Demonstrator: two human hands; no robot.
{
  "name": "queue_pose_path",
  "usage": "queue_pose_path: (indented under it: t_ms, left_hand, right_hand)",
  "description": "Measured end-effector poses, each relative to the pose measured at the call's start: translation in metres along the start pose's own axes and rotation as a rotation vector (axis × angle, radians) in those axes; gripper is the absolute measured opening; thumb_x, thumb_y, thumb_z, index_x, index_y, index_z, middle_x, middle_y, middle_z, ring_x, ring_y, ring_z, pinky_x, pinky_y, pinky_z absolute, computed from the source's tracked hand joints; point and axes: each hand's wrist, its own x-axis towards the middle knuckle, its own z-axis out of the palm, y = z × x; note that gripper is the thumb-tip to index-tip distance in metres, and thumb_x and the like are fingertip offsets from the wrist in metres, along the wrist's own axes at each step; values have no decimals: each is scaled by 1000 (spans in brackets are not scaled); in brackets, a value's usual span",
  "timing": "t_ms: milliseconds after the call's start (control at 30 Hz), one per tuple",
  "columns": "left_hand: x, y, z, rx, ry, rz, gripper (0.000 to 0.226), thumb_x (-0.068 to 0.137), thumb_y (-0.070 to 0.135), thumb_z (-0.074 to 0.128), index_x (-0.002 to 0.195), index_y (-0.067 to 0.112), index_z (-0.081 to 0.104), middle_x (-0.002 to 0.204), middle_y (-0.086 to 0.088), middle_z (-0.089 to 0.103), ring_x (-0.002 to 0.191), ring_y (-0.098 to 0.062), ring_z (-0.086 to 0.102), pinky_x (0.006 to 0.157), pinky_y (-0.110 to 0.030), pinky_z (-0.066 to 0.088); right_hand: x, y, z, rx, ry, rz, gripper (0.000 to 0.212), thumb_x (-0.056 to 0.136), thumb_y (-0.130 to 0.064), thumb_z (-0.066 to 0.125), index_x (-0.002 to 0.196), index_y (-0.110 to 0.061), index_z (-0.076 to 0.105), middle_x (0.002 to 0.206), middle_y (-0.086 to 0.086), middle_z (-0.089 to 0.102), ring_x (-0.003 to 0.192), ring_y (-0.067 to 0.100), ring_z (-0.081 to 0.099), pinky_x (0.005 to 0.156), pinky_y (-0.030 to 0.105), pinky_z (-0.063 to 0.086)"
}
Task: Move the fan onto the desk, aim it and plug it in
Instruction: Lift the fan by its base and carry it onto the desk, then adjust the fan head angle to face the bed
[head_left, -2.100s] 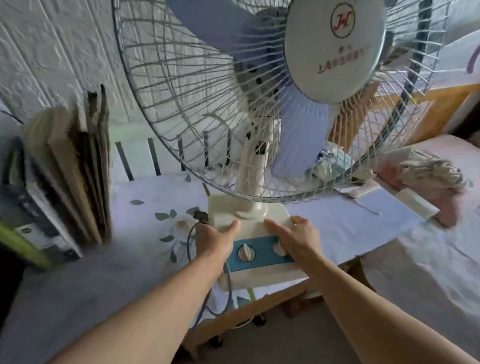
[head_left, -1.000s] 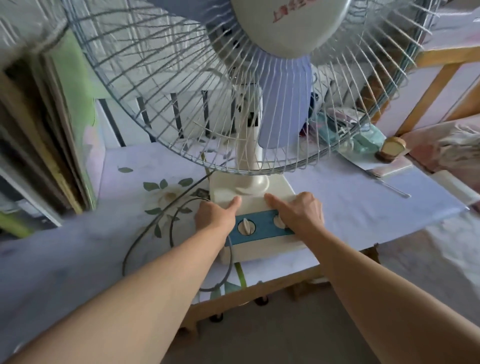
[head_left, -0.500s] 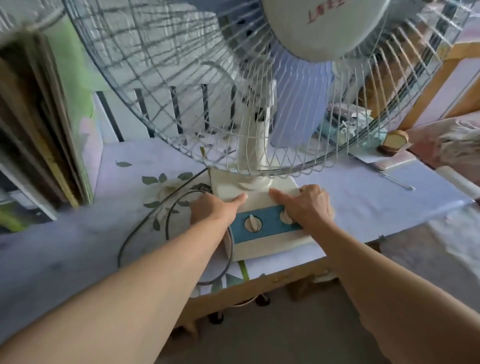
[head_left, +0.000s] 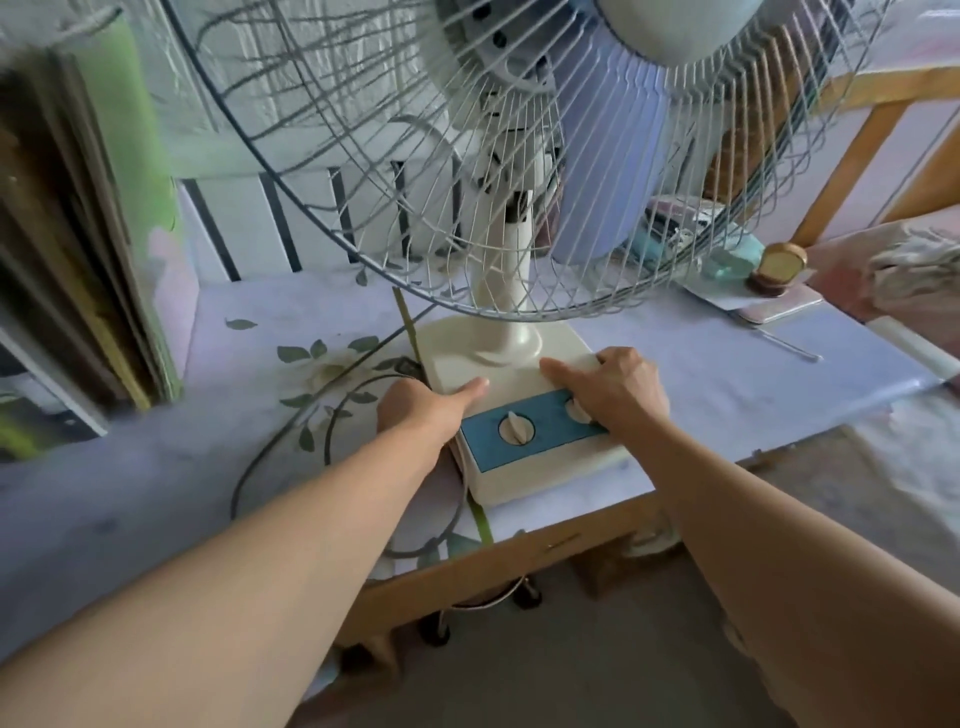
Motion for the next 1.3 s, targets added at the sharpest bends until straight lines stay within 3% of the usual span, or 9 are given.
queue_pose_path:
  t_ms: [100,167,267,333,467,533,700,1067,1300]
  left_hand:
    - [-6,-4,-10,-59,-34,8,68,80,50,64,128,3,51,126,-14,58,94,-29,60,74,-30,36]
    - [-10,-6,-16,-36,-41,25,50,85,37,63,120,2,58,123,-16,62,105,-31,60,73,-30,39]
    - [-21,-8,-29,-63,-51,15,21,89,17,58,102,0,62,111,-22,67,84,-32,65,61,-33,48]
    - [-28,-10,-40,-124,-43,-33,24,92,10,50,109,-2,61,108,-22,67,82,-32,66,58,-35,50]
    - [-42,-9,-66,-184,-45,-57,18,95,6,38,94,10,55,68,-7,60,48,-17,49,37,-16,33]
    - [-46,-9,-84,-91,-60,16,20,94,4,37,93,14,53,65,-6,59,46,-14,48,31,-12,34]
    - [-43,-27,-132,416,13,277,30,90,10,41,104,28,61,106,-9,70,97,-28,65,79,-30,52]
    - [-11,-78,-220,773,-147,492,25,82,4,49,89,26,57,120,-9,62,100,-29,63,76,-33,53]
    - [0,-82,-220,795,-285,479,39,82,31,63,117,14,58,120,-11,61,105,-29,59,85,-38,52]
  right_hand:
    - [-11,-1,-3,-28,9,-16,69,70,-63,58,119,-13,56,111,13,56,99,31,55,75,37,47]
    - [-21,0,-5,-26,11,-32,74,76,-61,56,132,-13,46,125,17,49,116,34,48,87,42,45]
    - [-44,-4,-10,-11,18,-71,76,80,-59,54,136,-11,38,135,20,40,127,35,34,100,47,37]
    - [-59,-8,-13,-12,13,-87,77,80,-59,54,136,-9,38,139,20,35,130,35,29,104,47,32]
    - [-85,-17,-18,-15,6,-94,77,79,-55,55,138,-8,37,140,17,33,129,33,27,107,44,28]
    - [-97,-23,-19,-24,5,-95,74,81,-52,56,138,-9,36,140,16,34,128,33,28,105,44,29]
    - [-123,-39,-15,-43,-27,-69,67,83,-43,55,139,-11,37,140,16,36,129,33,28,109,44,27]
    - [-172,-96,28,-63,-7,24,74,77,-46,62,139,-13,37,139,17,36,133,33,25,110,41,24]
    - [-178,-108,29,-82,18,54,76,76,-45,64,139,-13,36,136,15,37,129,32,28,107,42,28]
